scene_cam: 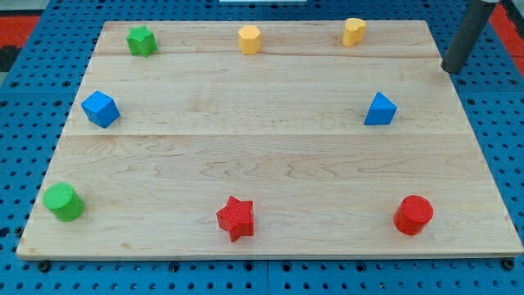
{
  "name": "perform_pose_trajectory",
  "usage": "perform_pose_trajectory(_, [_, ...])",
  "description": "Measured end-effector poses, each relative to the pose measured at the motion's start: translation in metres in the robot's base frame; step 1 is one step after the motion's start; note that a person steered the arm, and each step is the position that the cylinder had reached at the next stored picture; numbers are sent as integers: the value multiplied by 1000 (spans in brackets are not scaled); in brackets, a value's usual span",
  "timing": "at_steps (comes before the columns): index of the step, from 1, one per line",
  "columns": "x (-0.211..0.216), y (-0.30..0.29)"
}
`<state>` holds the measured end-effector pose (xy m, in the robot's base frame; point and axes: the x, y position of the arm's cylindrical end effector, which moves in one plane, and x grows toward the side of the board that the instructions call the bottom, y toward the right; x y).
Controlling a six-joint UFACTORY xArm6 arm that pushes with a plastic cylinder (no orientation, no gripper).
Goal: Move triangle to the top right of the red star
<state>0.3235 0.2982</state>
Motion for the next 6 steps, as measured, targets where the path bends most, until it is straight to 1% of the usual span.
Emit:
perform_pose_trajectory(1, [31,0])
perform_pose_trajectory(2, [53,-14])
perform_pose_trajectory(3, [75,-76])
perform_pose_trajectory(4, [83,-134])
perform_pose_trajectory(5, [95,-182])
perform_pose_trajectory(6, [97,-224])
